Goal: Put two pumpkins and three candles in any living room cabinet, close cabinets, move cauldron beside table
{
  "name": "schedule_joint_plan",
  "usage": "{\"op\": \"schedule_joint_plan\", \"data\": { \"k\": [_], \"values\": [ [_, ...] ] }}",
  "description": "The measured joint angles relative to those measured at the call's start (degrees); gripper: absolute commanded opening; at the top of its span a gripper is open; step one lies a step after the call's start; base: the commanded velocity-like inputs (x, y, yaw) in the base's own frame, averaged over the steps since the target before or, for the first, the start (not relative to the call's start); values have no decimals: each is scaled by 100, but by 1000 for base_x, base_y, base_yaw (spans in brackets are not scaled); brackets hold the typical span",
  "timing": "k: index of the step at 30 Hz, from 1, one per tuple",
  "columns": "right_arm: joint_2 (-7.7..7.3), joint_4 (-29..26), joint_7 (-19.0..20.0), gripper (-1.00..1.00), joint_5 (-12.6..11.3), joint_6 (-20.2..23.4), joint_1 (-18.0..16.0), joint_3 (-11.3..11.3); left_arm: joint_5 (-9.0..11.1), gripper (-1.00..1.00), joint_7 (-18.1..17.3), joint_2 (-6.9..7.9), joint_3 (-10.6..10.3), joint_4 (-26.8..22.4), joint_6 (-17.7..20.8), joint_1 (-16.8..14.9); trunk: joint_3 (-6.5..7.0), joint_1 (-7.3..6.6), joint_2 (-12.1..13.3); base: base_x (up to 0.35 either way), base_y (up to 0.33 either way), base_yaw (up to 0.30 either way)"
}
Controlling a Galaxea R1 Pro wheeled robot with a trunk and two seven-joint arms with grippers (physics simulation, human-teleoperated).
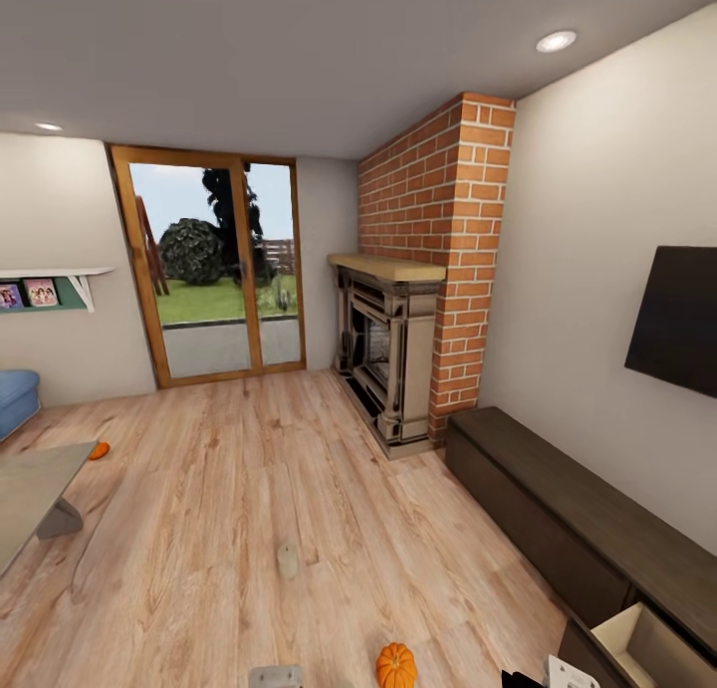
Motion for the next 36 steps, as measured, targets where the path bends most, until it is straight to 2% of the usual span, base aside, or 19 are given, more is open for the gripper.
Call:
{"op": "schedule_joint_plan", "data": {
  "k": [4, 13, 19, 36],
  "values": [
    [1, 0, 0, 100, 0, 0, 0, 0, 3, 100, -2, 0, 0, -3, 0, 0, 72, -88, 161, 0, 0, 0],
    [1, 0, 0, 100, 0, 0, 0, 0, 9, 100, 18, 2, -41, -65, -12, 1, 73, -89, 162, 8, 8, 0],
    [1, 0, 1, 100, -1, 0, 0, 1, 9, 100, 13, 1, -44, -64, -13, 1, 73, -90, 162, 155, 154, -23],
    [0, 0, 2, 100, -1, 0, 1, 1, 9, 100, 11, -1, -51, -22, -14, -2, 129, -91, 162, 210, 227, -224]
  ]
}}
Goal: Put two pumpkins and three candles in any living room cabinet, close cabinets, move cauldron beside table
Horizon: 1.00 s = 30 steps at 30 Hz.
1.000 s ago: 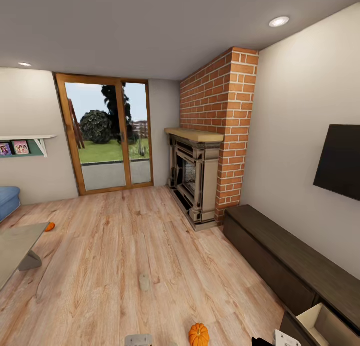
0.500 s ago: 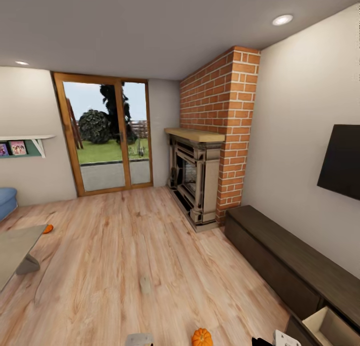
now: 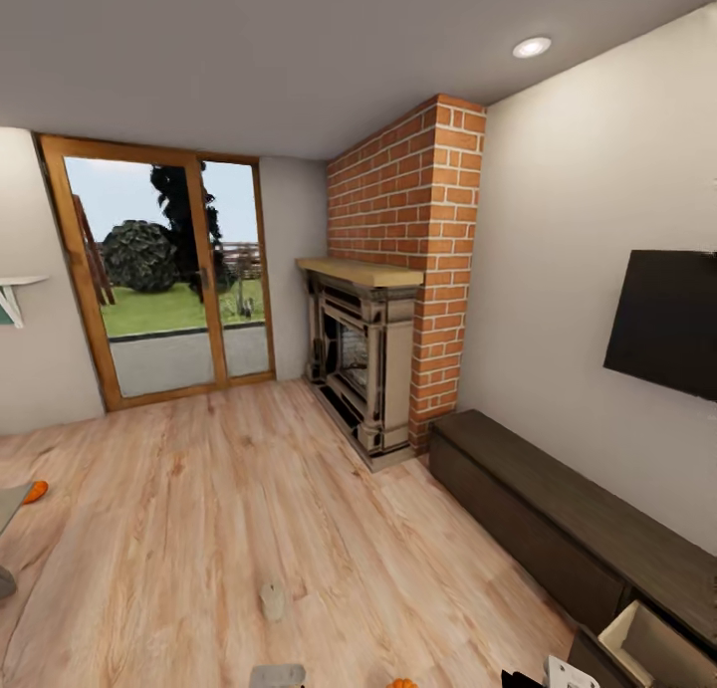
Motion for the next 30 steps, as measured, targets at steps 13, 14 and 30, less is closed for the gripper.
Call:
{"op": "schedule_joint_plan", "data": {
  "k": [13, 14, 30],
  "values": [
    [0, 0, -2, 100, 6, 0, 0, 2, -1, 100, 0, 1, -2, -4, -2, 2, 13, 2, 1, 57, 101, -44],
    [0, 0, -2, 100, 7, 0, 0, 4, -1, 100, 0, 1, -2, -4, -2, 2, 13, 2, 1, 3, 6, -2],
    [-6, 0, 6, 100, 13, 0, 0, 153, -1, 100, 0, 1, -2, 6, -2, 2, 13, 2, 1, 5, 7, 0]
  ]
}}
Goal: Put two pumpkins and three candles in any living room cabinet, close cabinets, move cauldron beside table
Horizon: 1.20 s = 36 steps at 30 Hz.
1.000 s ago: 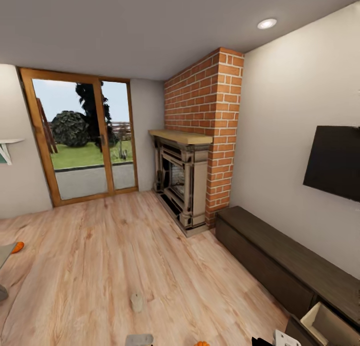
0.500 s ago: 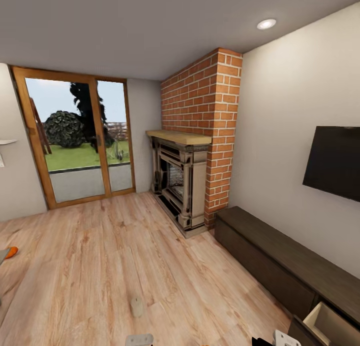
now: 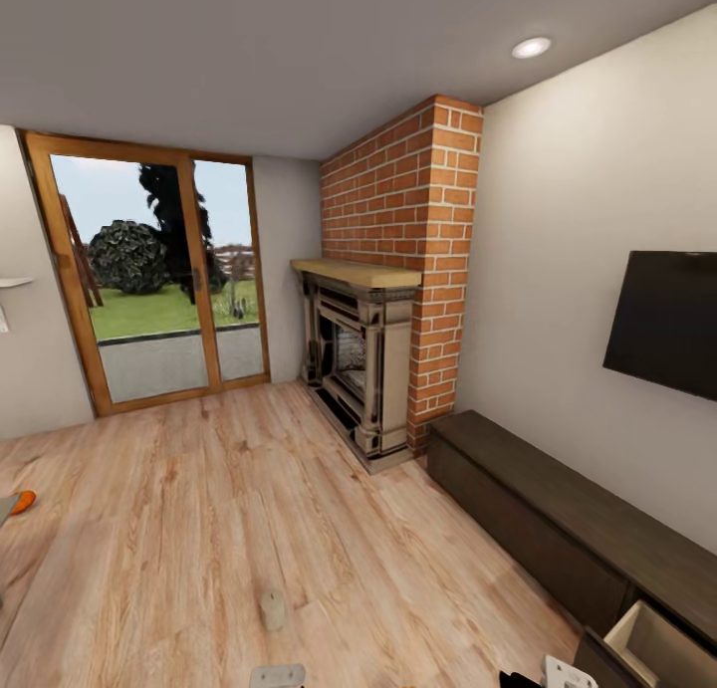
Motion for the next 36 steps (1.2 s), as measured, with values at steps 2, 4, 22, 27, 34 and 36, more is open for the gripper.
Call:
{"op": "schedule_joint_plan", "data": {
  "k": [2, 4, 22, 27, 34, 36],
  "values": [
    [0, 0, 1, 100, -2, 0, 0, 3, 0, 100, 0, 0, 0, 1, 0, 0, 0, 0, 0, 90, 119, 0],
    [0, 0, 1, 100, -6, 0, 0, 6, -1, 100, 0, 0, 1, 4, 0, 1, 0, -1, 0, 139, 145, 0],
    [1, -8, 1, 100, -8, 5, 0, 14, -8, 100, 0, 0, 0, -18, 0, 1, 0, 0, 0, 78, 58, 0],
    [7, -3, 1, 100, -8, 6, 0, 19, -9, 100, 0, 0, -1, -23, 0, 1, 0, 0, 0, 16, 10, 0],
    [136, 4, 10, 100, 6, 18, 0, 316, -5, 100, 0, 2, -1, -12, 0, 0, 0, 0, 0, 3, 2, 0],
    [180, 13, -11, 100, 9, 30, 1, 511, -6, 100, 0, 1, -1, -10, 0, 0, 0, 0, 0, 0, 0, 0]
  ]
}}
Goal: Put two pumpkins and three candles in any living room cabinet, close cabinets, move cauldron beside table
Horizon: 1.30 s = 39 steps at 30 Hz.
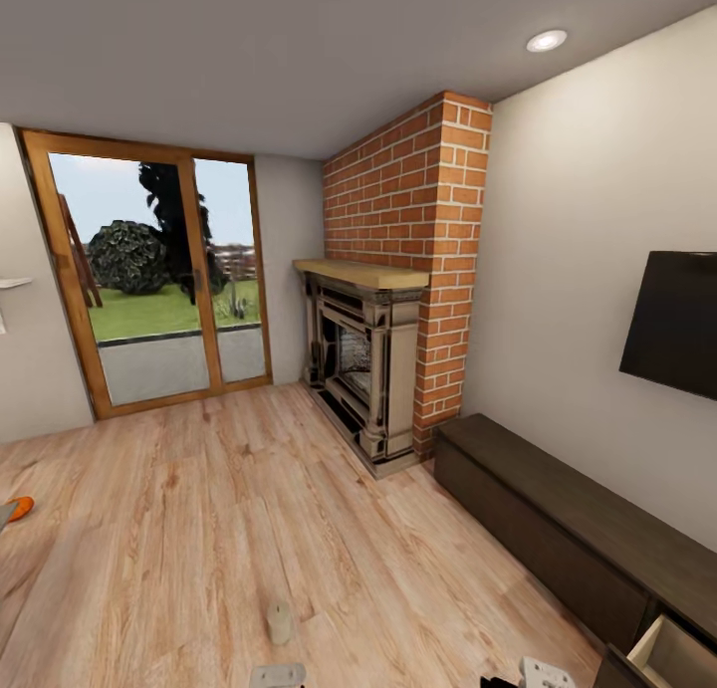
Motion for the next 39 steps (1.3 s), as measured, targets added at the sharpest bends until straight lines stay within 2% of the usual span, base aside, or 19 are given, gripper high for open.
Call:
{"op": "schedule_joint_plan", "data": {
  "k": [1, 2, 7, 15, 18, 21, 26, 39],
  "values": [
    [23, 10, -11, 100, -3, 5, 0, 106, 0, 100, 0, 0, 0, 2, 0, 0, 0, 0, 0, 0, 0, 0],
    [63, 44, -28, 100, -8, 15, 0, 303, -1, 100, 0, 0, 0, 4, 0, 0, 0, 0, 0, 0, 0, 0],
    [130, 126, -56, 100, -12, 41, 0, 610, 0, 100, 0, -1, 0, 7, 0, 1, 0, 0, 0, 0, 26, 0],
    [164, 164, -52, 100, -11, 62, 0, 735, -4, 100, 0, -1, 1, 5, -32, 1, 0, 0, 0, 0, 20, 0],
    [250, 165, -35, 100, -5, 62, 0, 760, -4, 100, 0, -1, 1, 6, -37, 1, 0, 0, 0, 0, 2, 0],
    [338, 169, -45, 100, -12, 66, 1, 945, -3, 100, 0, -1, 1, 6, -39, -2, 0, 0, 0, 0, 38, 0],
    [368, 192, -51, 100, -11, 68, 1, 1065, -4, 100, 0, -2, 2, 10, -40, 0, 0, 0, 0, 0, 137, 0],
    [363, 172, 14, 100, -1, 49, 1, 1093, -5, 100, 0, -1, 1, -6, -40, -1, 0, -1, 0, 55, 65, 0]
  ]
}}
